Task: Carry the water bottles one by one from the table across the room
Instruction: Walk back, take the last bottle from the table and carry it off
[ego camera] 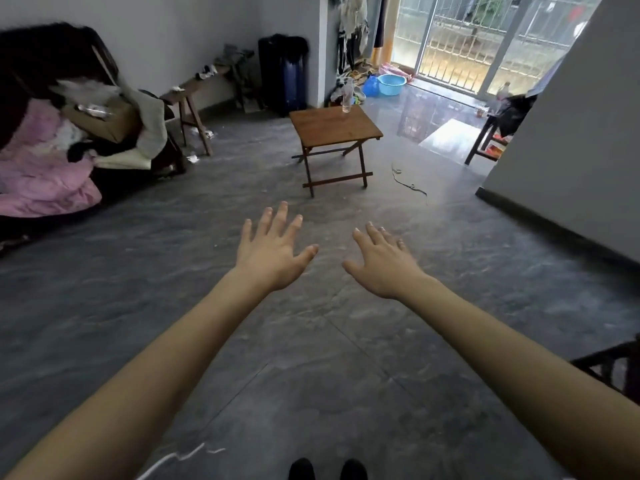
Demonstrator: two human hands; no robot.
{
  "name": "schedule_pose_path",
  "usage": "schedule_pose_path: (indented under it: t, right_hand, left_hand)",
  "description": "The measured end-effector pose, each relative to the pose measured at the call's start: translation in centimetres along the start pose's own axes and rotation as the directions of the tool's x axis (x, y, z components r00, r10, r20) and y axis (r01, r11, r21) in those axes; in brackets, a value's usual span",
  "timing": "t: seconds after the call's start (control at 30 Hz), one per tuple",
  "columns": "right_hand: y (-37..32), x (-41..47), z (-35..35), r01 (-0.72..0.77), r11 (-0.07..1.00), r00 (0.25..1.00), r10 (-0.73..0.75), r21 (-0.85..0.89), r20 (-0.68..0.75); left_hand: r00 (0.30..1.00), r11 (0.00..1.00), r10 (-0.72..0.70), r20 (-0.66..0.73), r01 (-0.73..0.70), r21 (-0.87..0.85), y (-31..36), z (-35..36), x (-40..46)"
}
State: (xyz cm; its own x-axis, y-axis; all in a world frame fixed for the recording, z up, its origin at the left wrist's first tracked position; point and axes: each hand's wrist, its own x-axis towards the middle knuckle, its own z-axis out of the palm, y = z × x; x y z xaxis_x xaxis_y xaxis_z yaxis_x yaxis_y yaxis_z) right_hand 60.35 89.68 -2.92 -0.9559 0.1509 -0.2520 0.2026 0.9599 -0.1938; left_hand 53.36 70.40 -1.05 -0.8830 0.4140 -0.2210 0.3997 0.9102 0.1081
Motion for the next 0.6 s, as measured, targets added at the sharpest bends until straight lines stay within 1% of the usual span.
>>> schedule_pose_path:
  t: [0.17,0.33,0.6]
  right_hand:
    - [-1.4,2.1,-0.5,0.014,1.000,1.000,-0.014,0.002,-0.015]
    - [-1.4,3.7,-1.1,-0.019,1.000,0.999,0.020,0.016,-0.032]
    - [4.0,7.9,-4.2,-0.080,0.996,0.994,0.082,0.032,-0.075]
  left_hand:
    - [1.000,1.000,-0.012,-0.007,0.012,0.002,-1.7,-0.5,0.6]
    - [1.000,1.000,-0.011,0.017,0.011,0.004,-1.9,-1.7,2.6]
    - [0.997,0.998,0.058,0.041,-0.060,0.032,2.5,-3.9,8.9]
